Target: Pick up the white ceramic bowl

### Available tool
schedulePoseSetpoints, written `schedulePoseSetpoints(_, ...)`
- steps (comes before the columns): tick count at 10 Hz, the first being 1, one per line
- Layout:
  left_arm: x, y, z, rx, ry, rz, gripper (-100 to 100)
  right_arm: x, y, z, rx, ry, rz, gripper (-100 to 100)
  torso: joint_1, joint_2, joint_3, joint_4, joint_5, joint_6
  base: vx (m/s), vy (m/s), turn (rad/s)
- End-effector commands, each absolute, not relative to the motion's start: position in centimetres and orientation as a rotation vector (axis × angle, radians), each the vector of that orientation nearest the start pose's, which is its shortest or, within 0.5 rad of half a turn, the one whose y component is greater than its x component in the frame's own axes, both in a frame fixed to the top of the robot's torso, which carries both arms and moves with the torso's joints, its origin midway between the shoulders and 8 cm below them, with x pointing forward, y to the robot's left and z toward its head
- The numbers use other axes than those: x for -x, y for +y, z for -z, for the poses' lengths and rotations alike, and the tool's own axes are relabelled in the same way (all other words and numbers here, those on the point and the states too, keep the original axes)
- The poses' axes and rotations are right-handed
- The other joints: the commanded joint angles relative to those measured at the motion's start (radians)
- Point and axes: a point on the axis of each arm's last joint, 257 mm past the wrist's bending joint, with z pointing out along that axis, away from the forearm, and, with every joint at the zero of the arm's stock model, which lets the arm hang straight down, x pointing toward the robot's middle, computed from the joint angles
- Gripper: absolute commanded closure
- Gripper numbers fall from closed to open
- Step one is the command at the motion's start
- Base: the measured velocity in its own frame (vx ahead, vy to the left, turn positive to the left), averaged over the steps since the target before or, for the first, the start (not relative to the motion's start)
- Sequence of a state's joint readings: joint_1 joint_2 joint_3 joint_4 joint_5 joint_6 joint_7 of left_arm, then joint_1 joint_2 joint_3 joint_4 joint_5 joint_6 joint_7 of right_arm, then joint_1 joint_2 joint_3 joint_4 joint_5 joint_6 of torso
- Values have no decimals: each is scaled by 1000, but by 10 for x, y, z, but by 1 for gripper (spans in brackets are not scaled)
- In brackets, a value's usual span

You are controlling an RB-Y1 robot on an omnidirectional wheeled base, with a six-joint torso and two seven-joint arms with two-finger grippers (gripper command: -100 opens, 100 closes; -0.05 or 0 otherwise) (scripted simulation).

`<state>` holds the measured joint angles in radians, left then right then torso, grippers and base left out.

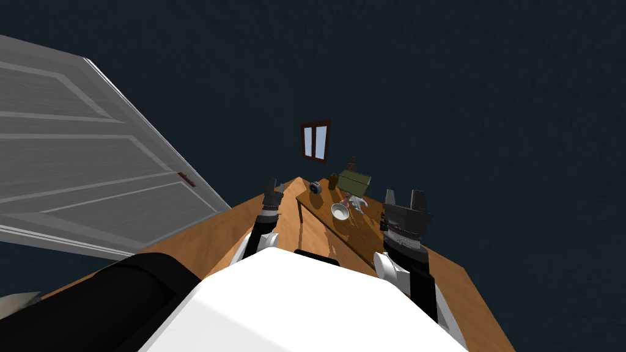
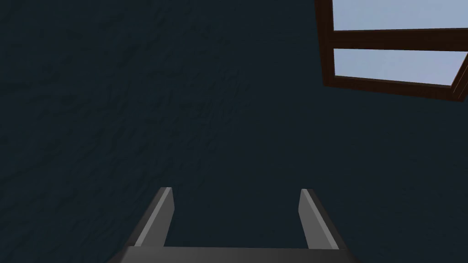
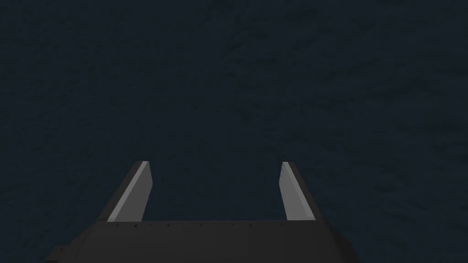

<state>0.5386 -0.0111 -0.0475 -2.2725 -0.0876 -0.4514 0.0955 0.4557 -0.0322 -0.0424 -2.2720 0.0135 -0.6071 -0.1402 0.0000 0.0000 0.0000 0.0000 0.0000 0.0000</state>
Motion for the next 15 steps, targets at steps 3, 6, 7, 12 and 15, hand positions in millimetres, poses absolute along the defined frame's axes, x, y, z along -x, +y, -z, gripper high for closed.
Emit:
schedulePoseSetpoints(3,-354,261,2,731,692,1347,0,-347,-264,-37,-499,642,-1374,-100,3,-1,-1,0,1,0,14,53,39)
schedulePoseSetpoints(6,-354,261,2,731,692,1347,0,-373,-249,-12,-417,785,-1268,-100,7,-2,-1,-1,2,0,35,114,59)
schedulePoseSetpoints(7,-354,261,2,731,692,1347,0,-375,-249,-10,-422,789,-1266,-100,9,-3,-2,-1,2,0,41,91,21)
schedulePoseSetpoints(12,-354,261,2,731,692,1347,0,-417,-231,38,-256,1007,-1062,-100,6,-3,-2,-1,1,0,37,101,57)
schedulePoseSetpoints(15,-354,261,2,731,692,1347,0,-429,-230,55,-204,1068,-987,-100,6,-3,-2,-1,2,0,44,91,37)
